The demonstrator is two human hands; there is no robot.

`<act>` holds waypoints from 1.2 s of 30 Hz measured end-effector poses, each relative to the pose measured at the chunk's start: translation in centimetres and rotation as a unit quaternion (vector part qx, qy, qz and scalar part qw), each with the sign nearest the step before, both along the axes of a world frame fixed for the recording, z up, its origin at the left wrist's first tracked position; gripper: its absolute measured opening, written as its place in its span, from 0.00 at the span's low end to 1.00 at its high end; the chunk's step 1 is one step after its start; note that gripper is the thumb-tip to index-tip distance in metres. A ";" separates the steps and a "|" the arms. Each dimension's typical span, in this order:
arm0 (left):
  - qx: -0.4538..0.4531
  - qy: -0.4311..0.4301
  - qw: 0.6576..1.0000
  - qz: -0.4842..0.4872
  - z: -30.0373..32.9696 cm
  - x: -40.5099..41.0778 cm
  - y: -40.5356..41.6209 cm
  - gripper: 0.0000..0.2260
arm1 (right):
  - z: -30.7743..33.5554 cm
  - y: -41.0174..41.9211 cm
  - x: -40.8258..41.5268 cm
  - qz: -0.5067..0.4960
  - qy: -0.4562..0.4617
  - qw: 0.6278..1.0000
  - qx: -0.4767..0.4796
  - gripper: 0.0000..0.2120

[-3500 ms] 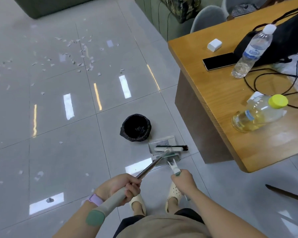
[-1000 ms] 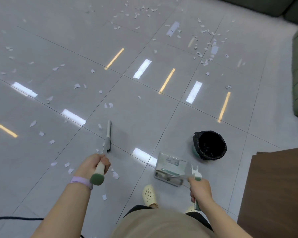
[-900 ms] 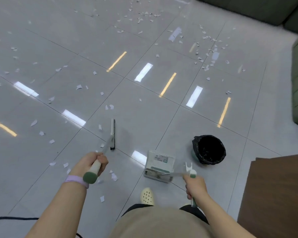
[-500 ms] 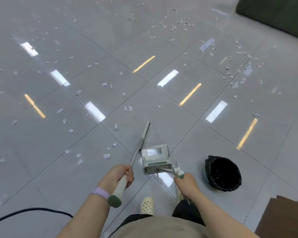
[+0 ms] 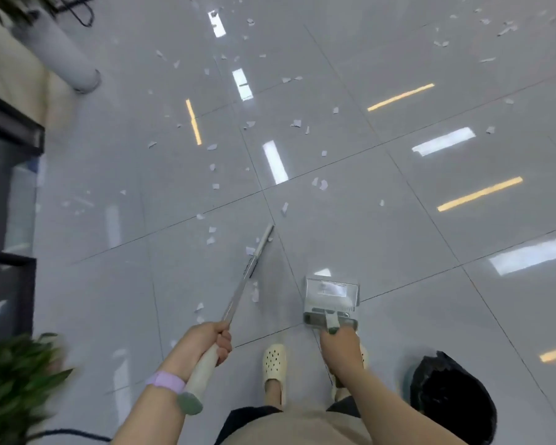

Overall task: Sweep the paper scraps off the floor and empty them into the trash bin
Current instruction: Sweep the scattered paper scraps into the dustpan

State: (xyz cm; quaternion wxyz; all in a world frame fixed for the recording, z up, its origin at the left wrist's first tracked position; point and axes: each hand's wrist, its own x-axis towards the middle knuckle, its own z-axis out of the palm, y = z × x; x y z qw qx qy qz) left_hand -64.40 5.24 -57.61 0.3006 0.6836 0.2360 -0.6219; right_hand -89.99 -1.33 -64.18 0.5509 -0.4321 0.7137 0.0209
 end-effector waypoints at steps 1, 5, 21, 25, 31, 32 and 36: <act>0.000 -0.008 1.000 0.029 0.1 0.0 0.9 0.12 | 0.0 0.1 0.8 0.001 -0.006 1.000 0.007 0.06; -0.009 -0.050 0.988 0.144 0.1 0.5 4.2 0.12 | 0.1 -1.0 4.0 0.027 -0.037 0.998 0.033 0.12; 0.001 -0.196 0.910 0.366 -1.2 7.1 16.5 0.12 | 3.9 -1.5 9.7 0.271 0.011 0.962 -0.044 0.07; 0.023 -0.211 0.888 0.408 -2.5 7.3 20.6 0.13 | 5.2 1.0 13.6 0.397 0.013 0.915 -0.069 0.13; 0.077 -0.184 0.841 0.503 -4.2 5.1 29.1 0.14 | 5.9 6.9 18.6 0.553 0.034 0.829 -0.074 0.12; 0.086 -0.185 0.832 0.515 -4.4 4.4 30.7 0.14 | 6.1 7.7 19.4 0.572 0.036 0.816 -0.075 0.13; 0.104 -0.163 0.767 0.612 -5.5 0.7 36.6 0.14 | 7.0 10.9 22.7 0.632 0.022 0.771 -0.075 0.15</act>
